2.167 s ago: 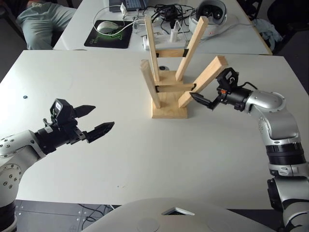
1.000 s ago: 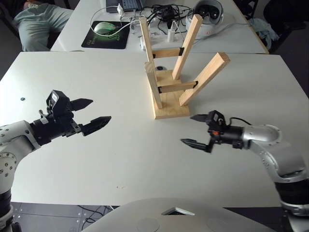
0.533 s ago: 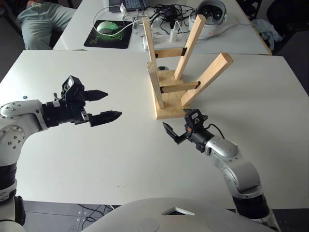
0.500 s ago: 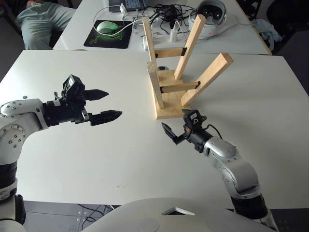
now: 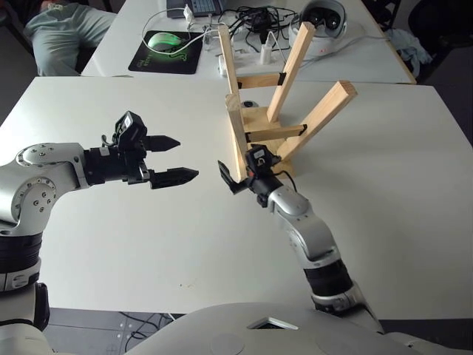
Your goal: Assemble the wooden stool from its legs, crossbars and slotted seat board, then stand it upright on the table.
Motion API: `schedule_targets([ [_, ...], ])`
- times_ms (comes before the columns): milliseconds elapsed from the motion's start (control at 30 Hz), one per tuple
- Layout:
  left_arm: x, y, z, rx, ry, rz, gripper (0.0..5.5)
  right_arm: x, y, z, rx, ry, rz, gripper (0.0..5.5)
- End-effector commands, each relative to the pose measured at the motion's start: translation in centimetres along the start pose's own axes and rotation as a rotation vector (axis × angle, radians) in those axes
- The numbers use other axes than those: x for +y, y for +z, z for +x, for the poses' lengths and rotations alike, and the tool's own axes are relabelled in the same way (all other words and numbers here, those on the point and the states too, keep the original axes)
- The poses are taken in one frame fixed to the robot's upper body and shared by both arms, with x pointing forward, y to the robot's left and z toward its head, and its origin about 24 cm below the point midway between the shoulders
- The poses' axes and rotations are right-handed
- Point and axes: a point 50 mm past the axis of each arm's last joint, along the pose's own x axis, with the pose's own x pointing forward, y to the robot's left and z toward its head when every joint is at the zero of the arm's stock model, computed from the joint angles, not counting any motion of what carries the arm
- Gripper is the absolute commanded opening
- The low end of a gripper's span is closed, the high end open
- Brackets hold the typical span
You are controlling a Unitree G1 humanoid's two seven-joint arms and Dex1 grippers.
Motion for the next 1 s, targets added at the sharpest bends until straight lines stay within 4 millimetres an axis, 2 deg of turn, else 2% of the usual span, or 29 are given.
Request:
schedule_targets([
  [33, 0.2, 0.9, 0.2, -0.005, 0.003, 0.031, 5.4, -0.2, -0.7, 0.5, 0.038, -0.048, 0.008, 4.78],
  [267, 0.3, 0.7, -0.1, -0.015, 0.026, 0.03, 5.4, -2.1, -0.6, 0.5, 0.044, -0.147, -0.007, 3.65],
  [500, 0.5, 1.0, -0.1, -0.021, 0.031, 0.036, 5.4, -1.1, -0.5, 1.0, 0.08, -0.148, -0.043, 2.66],
  [800, 0.6, 1.0, -0.1, -0.022, 0.036, 0.043, 5.4, -0.9, -0.9, -0.1, 0.162, -0.112, -0.059, 1.42],
  [1000, 0.6, 1.0, -0.2, -0.019, 0.034, 0.044, 5.4, -1.2, -0.8, -0.2, 0.162, -0.112, -0.072, 1.29],
])
